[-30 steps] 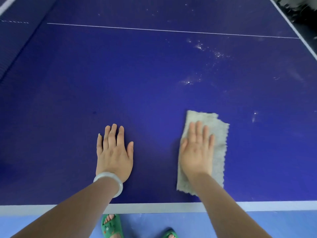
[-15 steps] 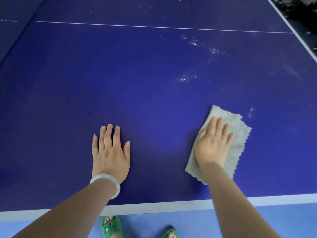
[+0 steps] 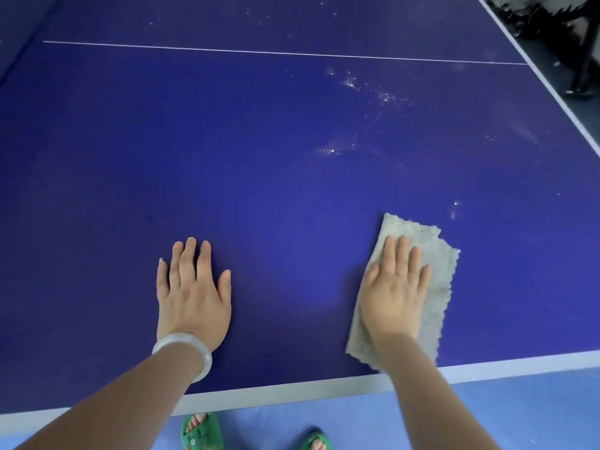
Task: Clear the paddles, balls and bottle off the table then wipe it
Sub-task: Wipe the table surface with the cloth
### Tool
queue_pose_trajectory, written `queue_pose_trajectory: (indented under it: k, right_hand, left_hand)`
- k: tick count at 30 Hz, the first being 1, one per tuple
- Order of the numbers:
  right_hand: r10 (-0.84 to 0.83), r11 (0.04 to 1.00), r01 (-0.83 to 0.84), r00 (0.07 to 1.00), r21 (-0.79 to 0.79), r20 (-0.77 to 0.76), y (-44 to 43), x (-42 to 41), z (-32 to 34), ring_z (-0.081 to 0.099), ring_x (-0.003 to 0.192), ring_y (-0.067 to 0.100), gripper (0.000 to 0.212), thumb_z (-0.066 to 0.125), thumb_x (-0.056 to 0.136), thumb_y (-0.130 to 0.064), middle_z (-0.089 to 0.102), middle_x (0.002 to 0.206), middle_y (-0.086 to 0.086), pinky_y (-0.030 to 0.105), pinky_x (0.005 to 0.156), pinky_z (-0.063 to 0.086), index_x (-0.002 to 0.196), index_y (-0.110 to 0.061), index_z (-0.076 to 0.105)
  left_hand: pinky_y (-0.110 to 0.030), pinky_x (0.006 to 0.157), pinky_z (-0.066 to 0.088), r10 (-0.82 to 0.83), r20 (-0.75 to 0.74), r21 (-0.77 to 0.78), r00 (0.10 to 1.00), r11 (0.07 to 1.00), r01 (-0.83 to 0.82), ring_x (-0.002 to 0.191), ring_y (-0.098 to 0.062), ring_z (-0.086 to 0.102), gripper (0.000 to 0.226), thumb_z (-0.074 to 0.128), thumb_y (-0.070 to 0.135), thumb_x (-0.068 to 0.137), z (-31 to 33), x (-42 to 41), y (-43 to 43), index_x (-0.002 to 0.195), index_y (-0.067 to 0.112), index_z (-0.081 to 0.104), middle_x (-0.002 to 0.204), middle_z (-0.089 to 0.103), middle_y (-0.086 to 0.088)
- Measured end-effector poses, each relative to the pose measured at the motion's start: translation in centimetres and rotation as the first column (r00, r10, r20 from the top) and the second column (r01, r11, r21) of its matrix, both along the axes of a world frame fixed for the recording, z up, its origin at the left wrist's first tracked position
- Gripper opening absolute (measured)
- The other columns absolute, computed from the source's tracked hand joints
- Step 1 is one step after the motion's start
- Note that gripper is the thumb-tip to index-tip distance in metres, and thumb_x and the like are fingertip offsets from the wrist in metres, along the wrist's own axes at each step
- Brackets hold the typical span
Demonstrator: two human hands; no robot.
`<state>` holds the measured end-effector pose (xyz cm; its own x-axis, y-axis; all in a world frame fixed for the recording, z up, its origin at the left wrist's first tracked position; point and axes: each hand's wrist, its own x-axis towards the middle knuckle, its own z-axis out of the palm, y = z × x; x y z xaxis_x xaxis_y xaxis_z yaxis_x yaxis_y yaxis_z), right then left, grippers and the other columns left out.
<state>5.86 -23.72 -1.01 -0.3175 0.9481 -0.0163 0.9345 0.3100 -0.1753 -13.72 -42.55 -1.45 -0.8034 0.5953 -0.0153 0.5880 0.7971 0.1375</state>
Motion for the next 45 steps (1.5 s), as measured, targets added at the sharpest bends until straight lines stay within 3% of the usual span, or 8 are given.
queue_pose_trajectory:
  k: [6,12,19,22,27,31,39,45]
  right_hand:
    - [0.586,0.81,-0.587,0.809,-0.006,0.038,-6.7,-2.6,-0.3,0.006,0.152,0.024,0.056,0.017,0.102,-0.036,0.01,0.165,0.0,0.047,0.121,0.008,0.157,-0.021,0.018]
    - [0.265,0.964,-0.264,0.964,-0.038,0.023,-3.3,0.9,-0.4,-0.013,0.151,0.016,0.061,-0.001,0.098,-0.041,-0.007,0.164,-0.006,0.041,0.122,-0.009,0.157,-0.027,0.0]
    - [0.273,0.962,-0.272,0.961,-0.039,0.035,-3.3,0.7,-0.5,-0.015,0.151,0.018,0.061,-0.004,0.098,-0.041,-0.009,0.164,-0.005,0.042,0.121,-0.012,0.157,-0.026,-0.003]
    - [0.279,0.959,-0.278,0.96,-0.045,0.017,-3.4,0.5,-0.3,-0.016,0.15,0.019,0.061,-0.003,0.098,-0.041,-0.01,0.164,-0.004,0.041,0.121,-0.015,0.157,-0.026,-0.005]
    - [0.388,0.919,-0.39,0.921,-0.064,-0.042,-2.7,1.9,0.0,-0.018,0.15,0.018,0.06,0.008,0.1,-0.039,-0.008,0.165,-0.004,0.043,0.122,-0.011,0.158,-0.025,0.001]
    - [0.553,0.832,-0.553,0.833,-0.038,-0.016,0.1,6.0,-0.1,-0.006,0.152,0.017,0.058,0.012,0.102,-0.04,0.001,0.165,-0.006,0.042,0.123,-0.003,0.158,-0.025,0.011]
    - [-0.11,0.994,0.11,0.993,0.003,-0.05,4.2,6.4,-0.1,-0.001,0.152,0.025,0.057,0.021,0.103,-0.032,0.004,0.165,0.003,0.047,0.122,-0.003,0.158,-0.019,0.01]
    - [0.559,0.828,-0.56,0.829,-0.03,-0.019,-0.6,6.6,0.2,-0.002,0.152,0.021,0.057,0.016,0.103,-0.037,0.006,0.165,-0.001,0.046,0.122,0.002,0.157,-0.022,0.015]
  left_hand:
    - [-0.046,0.123,0.006,0.001,-0.002,-0.002,1.0,1.0,-0.001,0.151,-0.024,0.008,0.066,0.017,0.046,0.098,0.0,-0.1,-0.1,0.152,0.011,0.028,0.16,0.022,-0.01]
    - [-0.045,0.123,0.005,-0.01,0.006,0.016,1.0,1.0,0.009,0.151,-0.025,0.008,0.066,0.016,0.046,0.098,0.3,0.0,-0.1,0.152,0.01,0.028,0.16,0.022,-0.011]
    - [-0.054,0.121,0.009,-0.015,0.046,0.011,0.999,1.0,0.014,0.149,-0.037,0.012,0.058,0.034,0.03,0.101,1.2,1.3,1.1,0.15,0.0,0.03,0.158,0.022,-0.021]
    - [-0.054,0.12,0.016,-0.209,-0.004,0.072,0.978,0.975,0.209,0.147,-0.04,0.02,0.055,0.045,0.024,0.099,1.7,4.5,4.1,0.148,0.001,0.035,0.154,0.029,-0.024]
    - [-0.047,0.122,-0.005,-0.108,0.13,0.052,0.986,0.993,0.102,0.151,-0.032,-0.006,0.067,0.023,0.046,0.101,1.2,10.6,9.8,0.156,0.01,0.009,0.163,0.001,-0.017]
    - [-0.054,0.121,0.0,-0.051,0.045,-0.029,0.998,0.998,0.052,0.15,-0.037,0.0,0.074,0.008,0.049,0.096,0.3,11.8,10.5,0.155,0.005,0.011,0.161,0.007,-0.022]
    - [-0.055,0.121,0.005,-0.044,0.027,-0.044,0.999,0.998,0.045,0.149,-0.039,0.008,0.07,0.019,0.045,0.098,-0.1,12.0,10.6,0.153,0.001,0.022,0.158,0.017,-0.025]
    - [-0.053,0.121,0.006,-0.037,0.006,-0.041,0.999,0.999,0.037,0.149,-0.037,0.008,0.07,0.019,0.045,0.098,0.1,12.1,10.6,0.153,0.002,0.021,0.159,0.017,-0.024]
